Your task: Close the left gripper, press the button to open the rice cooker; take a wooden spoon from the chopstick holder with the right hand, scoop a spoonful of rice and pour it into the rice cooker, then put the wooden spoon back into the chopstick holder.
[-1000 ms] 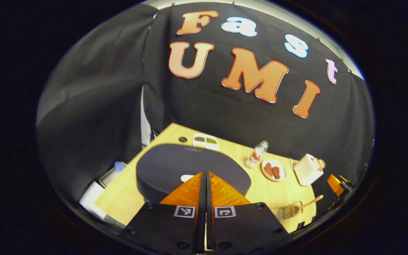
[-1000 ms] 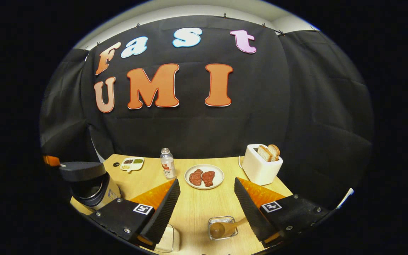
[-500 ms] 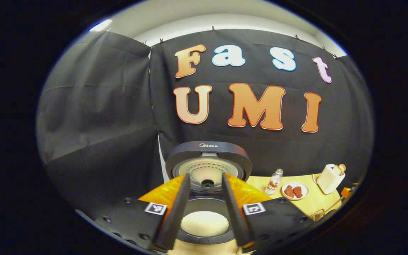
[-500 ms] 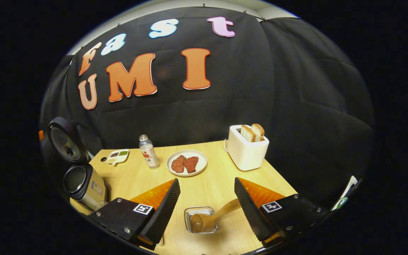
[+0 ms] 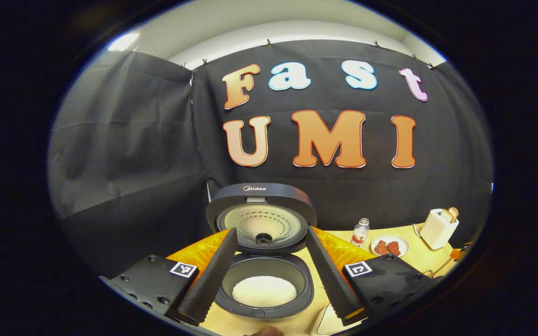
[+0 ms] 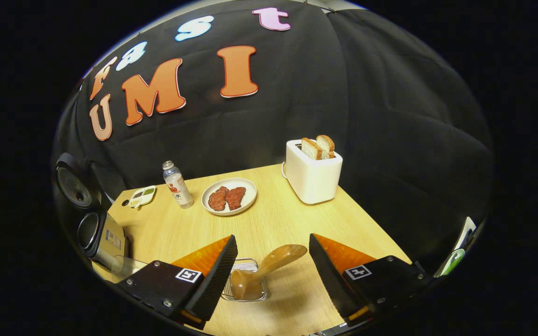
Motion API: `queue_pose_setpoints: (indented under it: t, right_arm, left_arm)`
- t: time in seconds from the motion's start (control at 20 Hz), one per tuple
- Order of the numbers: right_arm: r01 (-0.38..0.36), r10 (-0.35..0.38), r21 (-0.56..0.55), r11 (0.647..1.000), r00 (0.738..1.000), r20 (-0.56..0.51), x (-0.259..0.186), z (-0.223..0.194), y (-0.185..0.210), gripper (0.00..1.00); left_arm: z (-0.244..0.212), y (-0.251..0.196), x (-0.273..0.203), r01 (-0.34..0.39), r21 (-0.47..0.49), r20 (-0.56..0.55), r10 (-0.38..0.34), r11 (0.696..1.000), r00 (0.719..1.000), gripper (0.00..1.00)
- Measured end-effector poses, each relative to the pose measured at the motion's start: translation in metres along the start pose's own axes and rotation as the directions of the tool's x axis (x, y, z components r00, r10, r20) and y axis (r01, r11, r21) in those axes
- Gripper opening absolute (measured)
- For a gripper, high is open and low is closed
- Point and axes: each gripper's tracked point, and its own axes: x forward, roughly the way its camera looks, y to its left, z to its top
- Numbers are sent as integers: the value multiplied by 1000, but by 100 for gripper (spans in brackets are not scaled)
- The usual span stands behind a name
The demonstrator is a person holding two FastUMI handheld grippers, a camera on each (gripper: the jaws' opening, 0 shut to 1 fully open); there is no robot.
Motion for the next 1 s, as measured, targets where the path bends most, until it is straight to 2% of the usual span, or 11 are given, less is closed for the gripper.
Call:
queue_pose_setpoints:
  t: [0.25, 0.35, 0.4, 0.45, 0.6, 0.65, 0.7, 0.75, 0.85, 0.9, 1.0]
  right_arm:
    - [-10, 15, 88, 996, 998, -53, 27, -25, -3, 95]
    - [-12, 23, 126, 992, 996, -91, 38, -39, -4, 90]
    - [-17, 33, 154, 988, 994, -105, 43, -44, -3, 87]
    - [-28, 49, 185, 982, 993, -111, 46, -47, 2, 77]
    - [-43, 74, 252, 967, 991, -111, 58, -52, 7, 59]
    - [-55, 88, 272, 961, 990, -112, 59, -55, 11, 50]
    - [-62, 98, 284, 957, 989, -113, 61, -56, 13, 47]
    - [-72, 110, 292, 954, 987, -116, 63, -58, 16, 41]
    - [-86, 125, 318, 944, 986, -107, 61, -57, 23, 25]
    - [-96, 135, 332, 938, 986, -96, 60, -56, 25, 22]
    - [-102, 141, 346, 933, 986, -89, 50, -59, 30, 22]
  left_arm:
    - [1, -6, -13, -8, 14, 18, 8, 1000, 1000, 96]
    - [-2, -11, -18, -5, 21, 9, 4, 1000, 1000, 100]
    - [-5, -12, -20, -8, 27, 4, 7, 1000, 1000, 100]
    - [-6, -12, -22, -9, 34, 1, 9, 999, 1000, 100]
    - [-7, -9, -28, -21, 62, 6, 20, 998, 1000, 99]
    - [-8, -8, -29, -24, 68, 8, 24, 997, 1000, 99]
    - [-8, -7, -30, -23, 72, 6, 23, 997, 1000, 96]
    - [-10, -7, -30, -24, 74, 4, 24, 997, 1000, 100]
    - [-12, -5, -31, -26, 75, -1, 26, 997, 1000, 99]
    - [-13, -3, -31, -27, 74, -1, 27, 997, 1000, 98]
    - [-13, -1, -30, -26, 72, 0, 26, 997, 1000, 97]
